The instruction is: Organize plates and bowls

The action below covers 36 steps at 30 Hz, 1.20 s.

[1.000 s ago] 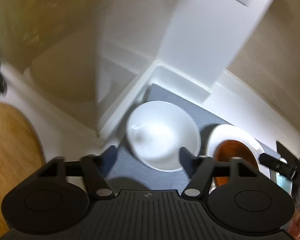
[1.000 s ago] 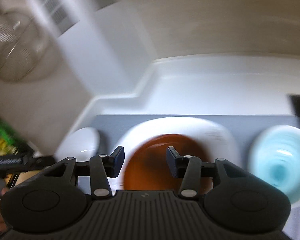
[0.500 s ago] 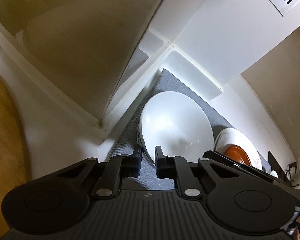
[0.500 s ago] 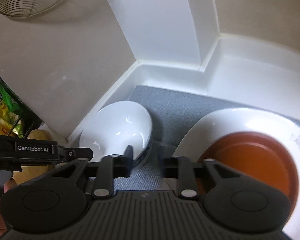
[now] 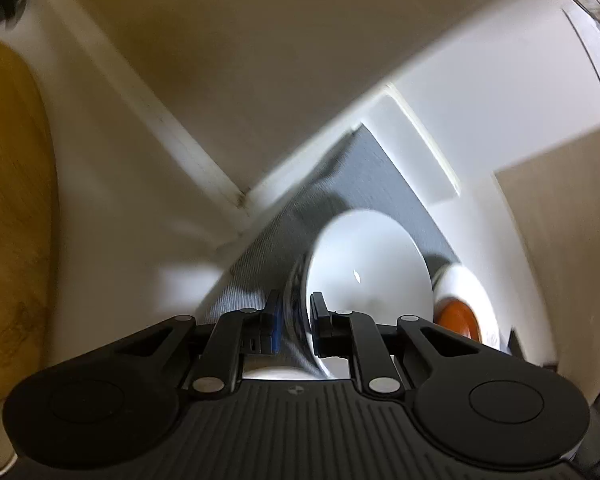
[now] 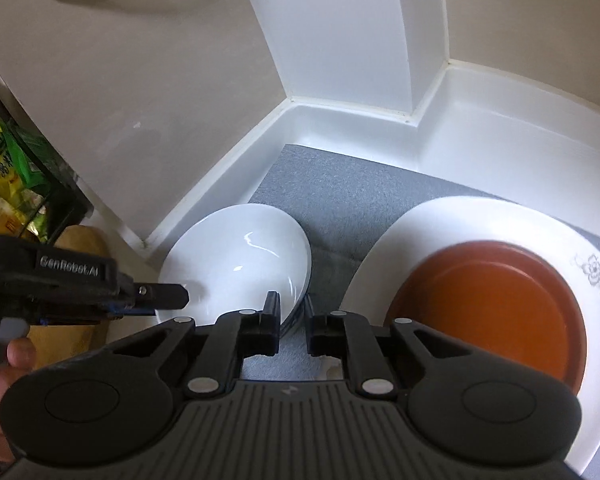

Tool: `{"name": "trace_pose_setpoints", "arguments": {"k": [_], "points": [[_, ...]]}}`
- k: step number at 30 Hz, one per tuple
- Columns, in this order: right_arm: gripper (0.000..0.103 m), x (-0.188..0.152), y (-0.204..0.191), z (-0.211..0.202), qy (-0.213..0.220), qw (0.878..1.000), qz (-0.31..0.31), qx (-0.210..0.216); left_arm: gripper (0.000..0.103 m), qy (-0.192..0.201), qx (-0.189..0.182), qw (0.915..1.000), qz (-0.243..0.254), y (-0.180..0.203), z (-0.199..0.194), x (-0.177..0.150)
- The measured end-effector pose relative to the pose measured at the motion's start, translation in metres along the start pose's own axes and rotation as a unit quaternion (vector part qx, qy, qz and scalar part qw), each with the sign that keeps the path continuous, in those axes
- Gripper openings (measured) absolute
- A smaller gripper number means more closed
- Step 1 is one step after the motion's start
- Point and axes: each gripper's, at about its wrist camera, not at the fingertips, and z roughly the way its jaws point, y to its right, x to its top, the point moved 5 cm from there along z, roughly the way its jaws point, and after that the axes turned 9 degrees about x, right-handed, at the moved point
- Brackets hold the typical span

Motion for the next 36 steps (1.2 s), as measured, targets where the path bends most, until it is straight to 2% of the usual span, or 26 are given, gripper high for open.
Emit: {"name": "trace_pose_setpoints", "arguments": {"k": [2,4,8,14,19,24,28,31,36], "points": [[0.017,0.001,-0.001,0.007,-0.005,1.000,-0.008,-0.007,0.015,-0.005,-0.004,1.0000,-0.006,0.000,0.007,0.003],[0.018,0.001,0.000,0.013,-0.010,1.000,-0.011,-0.011,0.015,-0.003,0.000,0.9999,0.011,0.004,0.011,0.002],[0.015,0.004,0.002,0.012,0.001,1.000,0.016,0.008,0.014,0.007,0.021,0.9994,0.026,0.010,0.008,-0.002],[0.015,0.011,-0.009,-0.013,0.031,0.999,-0.009,0.007,0.014,0.018,0.009,0.9993,0.032,0.025,-0.012,-0.003],[0.014,0.009,0.002,-0.051,0.059,0.998,0.009,0.008,0.014,0.030,-0.003,0.9982,0.053,0.055,-0.041,-0.012],[0.016,-0.004,0.027,-0.100,0.079,0.996,0.031,-0.014,0.014,0.021,-0.010,0.9949,0.098,0.105,-0.049,-0.028],[0.016,-0.017,0.059,-0.145,0.102,0.992,0.057,-0.038,0.014,-0.001,-0.026,0.9893,0.144,0.160,-0.038,-0.046],[0.016,-0.030,0.088,-0.179,0.125,0.987,0.078,-0.066,0.014,-0.029,-0.040,0.9828,0.178,0.192,-0.030,-0.065],[0.016,-0.054,0.139,-0.226,0.155,0.974,0.118,-0.113,0.014,-0.076,-0.051,0.9673,0.236,0.260,-0.002,-0.101]]}}
